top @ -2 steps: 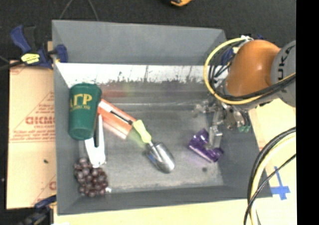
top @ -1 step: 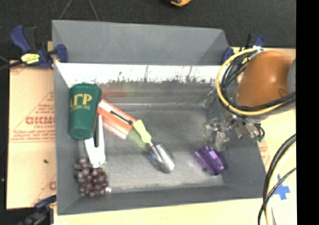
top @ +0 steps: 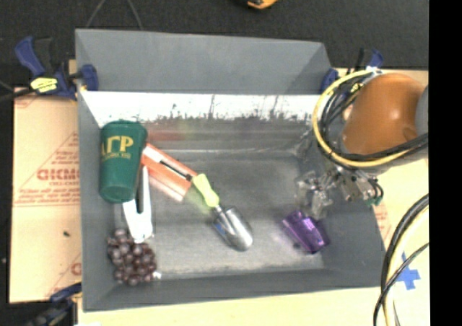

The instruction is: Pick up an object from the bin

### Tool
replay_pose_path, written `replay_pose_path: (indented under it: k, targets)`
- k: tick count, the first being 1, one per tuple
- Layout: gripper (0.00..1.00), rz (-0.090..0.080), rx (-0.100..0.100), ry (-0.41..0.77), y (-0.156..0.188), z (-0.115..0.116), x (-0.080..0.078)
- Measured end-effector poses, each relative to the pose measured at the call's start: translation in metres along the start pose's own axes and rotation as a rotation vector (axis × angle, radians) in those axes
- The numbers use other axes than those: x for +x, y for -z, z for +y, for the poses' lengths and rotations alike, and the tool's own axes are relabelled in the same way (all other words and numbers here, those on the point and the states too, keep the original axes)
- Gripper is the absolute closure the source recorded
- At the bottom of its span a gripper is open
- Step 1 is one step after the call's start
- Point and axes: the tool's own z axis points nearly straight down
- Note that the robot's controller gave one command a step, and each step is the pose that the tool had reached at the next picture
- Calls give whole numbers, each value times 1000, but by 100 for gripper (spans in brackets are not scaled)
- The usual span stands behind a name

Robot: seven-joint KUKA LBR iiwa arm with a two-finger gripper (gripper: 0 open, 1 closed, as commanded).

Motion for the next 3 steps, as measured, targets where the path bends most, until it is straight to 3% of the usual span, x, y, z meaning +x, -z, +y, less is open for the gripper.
replay_pose_path:
  k: [1,2,3]
  targets:
    - [100,-4,4,137,-31,-15,-15]
    - [100,-6,-1,13,-33,60,-19]
    - [100,-28,9,-137,-53,-6,-4]
